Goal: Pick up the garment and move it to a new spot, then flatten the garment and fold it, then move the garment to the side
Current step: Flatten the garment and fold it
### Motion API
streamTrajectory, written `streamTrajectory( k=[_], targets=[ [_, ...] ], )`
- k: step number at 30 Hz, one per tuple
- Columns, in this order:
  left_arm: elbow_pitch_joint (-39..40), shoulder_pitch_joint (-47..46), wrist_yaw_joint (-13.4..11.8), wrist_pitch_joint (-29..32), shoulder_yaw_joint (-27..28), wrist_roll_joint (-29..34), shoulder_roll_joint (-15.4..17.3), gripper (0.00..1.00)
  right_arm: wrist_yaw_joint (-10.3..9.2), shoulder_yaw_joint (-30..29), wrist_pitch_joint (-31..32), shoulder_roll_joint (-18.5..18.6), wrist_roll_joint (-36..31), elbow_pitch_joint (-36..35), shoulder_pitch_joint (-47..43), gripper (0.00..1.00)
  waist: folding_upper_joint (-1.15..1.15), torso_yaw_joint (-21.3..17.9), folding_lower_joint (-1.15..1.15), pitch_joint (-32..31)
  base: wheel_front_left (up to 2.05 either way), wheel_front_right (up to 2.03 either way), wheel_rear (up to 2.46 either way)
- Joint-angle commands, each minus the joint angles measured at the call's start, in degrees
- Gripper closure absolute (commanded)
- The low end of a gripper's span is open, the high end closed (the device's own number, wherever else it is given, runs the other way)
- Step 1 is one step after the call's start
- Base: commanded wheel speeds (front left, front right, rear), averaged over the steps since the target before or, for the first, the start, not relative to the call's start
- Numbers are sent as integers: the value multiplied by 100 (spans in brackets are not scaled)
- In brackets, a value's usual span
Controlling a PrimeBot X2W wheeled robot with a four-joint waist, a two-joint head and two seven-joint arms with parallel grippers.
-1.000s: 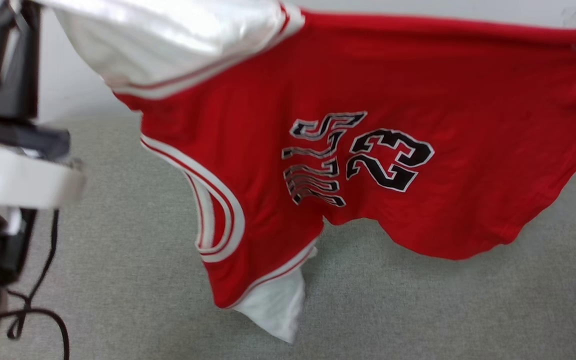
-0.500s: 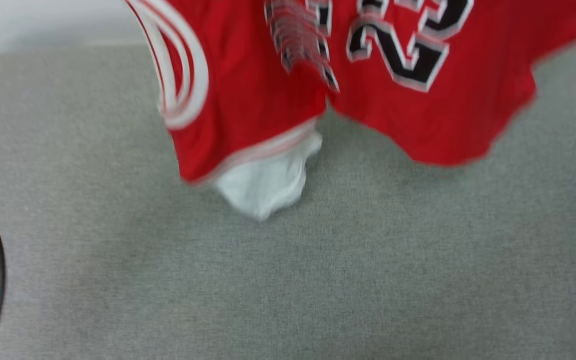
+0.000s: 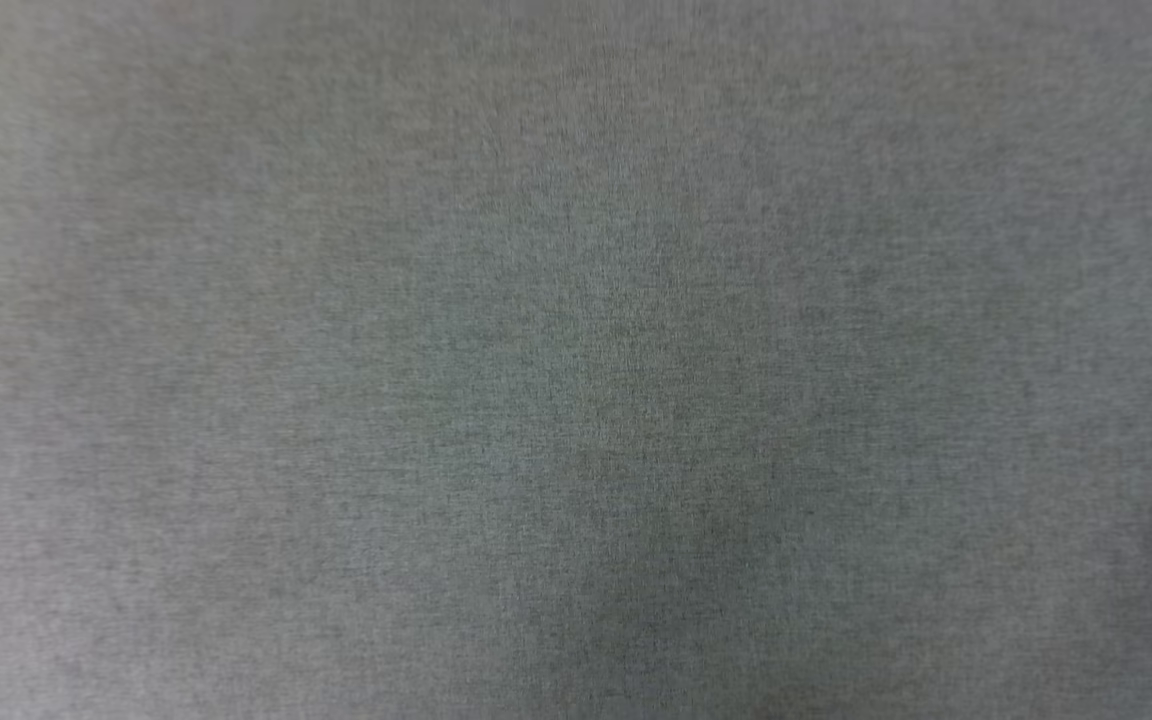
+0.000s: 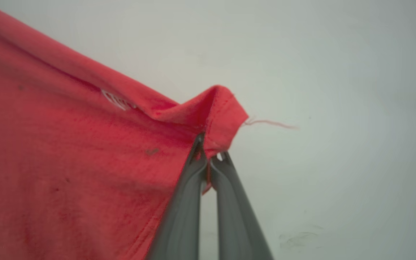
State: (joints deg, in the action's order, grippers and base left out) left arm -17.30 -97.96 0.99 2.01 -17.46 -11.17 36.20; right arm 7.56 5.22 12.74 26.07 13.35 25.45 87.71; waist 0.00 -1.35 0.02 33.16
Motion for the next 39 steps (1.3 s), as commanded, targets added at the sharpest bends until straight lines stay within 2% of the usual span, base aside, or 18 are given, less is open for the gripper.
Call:
streamTrajectory(
  k=[1, 5, 10, 14, 19, 24, 28, 29, 30, 39],
  targets=[
    [-144, -164, -49, -70, 20, 66, 12, 100, -15, -18, -70, -23, -96, 169, 126, 100, 0, -24, -2, 312, 0, 0, 0],
    [-838, -881, -83, -449, -146, 376, -65, 100, -15, 0, -498, -258, -405, 901, 801, 100, 0, -86, -2, 598, 0, 0, 0],
    [-1661, -1318, -229, -975, -223, 443, -367, 100, -15, -162, -1064, -546, -695, 1713, 1301, 100, 0, -68, -2, 796, 0, 0, 0],
    [-2064, -1112, -193, -1396, -332, 388, -591, 100, -15, -112, -1435, -745, -782, 2258, 1234, 100, 0, -40, -2, 820, 0, 0, 0],
    [-2316, -550, -108, -1638, -373, 201, -761, 100, -14, 139, -1732, -797, -793, 2862, 881, 100, 0, 33, -2, 680, 0, 0, 0],
    [-2337, 429, 9, -1712, -457, -8, -980, 100, -14, 269, -2100, -839, -666, 3317, 298, 100, 0, 139, -2, 335, 0, 0, 0],
    [-1999, 1466, 18, -1728, -459, -183, -1194, 100, -13, 415, -2369, -795, -558, 3596, -355, 100, 0, 236, -2, -127, 0, 0, 0],
    [-1917, 1819, 29, -1728, -461, -248, -1254, 100, -13, 453, -2420, -797, -509, 3662, -559, 100, 0, 261, -2, -269, 0, 0, 0],
    [-1703, 2787, 100, -1718, -547, -355, -1414, 100, -13, 613, -2545, -811, -338, 3794, -1182, 100, 0, 318, -2, -682, 0, 0, 0],
    [-1519, 5244, 194, -1653, -842, -704, -1491, 100, -13, 1402, -2655, -837, 404, 3665, -3137, 100, 0, 361, -2, -1733, 0, 0, 0]
  ],
)
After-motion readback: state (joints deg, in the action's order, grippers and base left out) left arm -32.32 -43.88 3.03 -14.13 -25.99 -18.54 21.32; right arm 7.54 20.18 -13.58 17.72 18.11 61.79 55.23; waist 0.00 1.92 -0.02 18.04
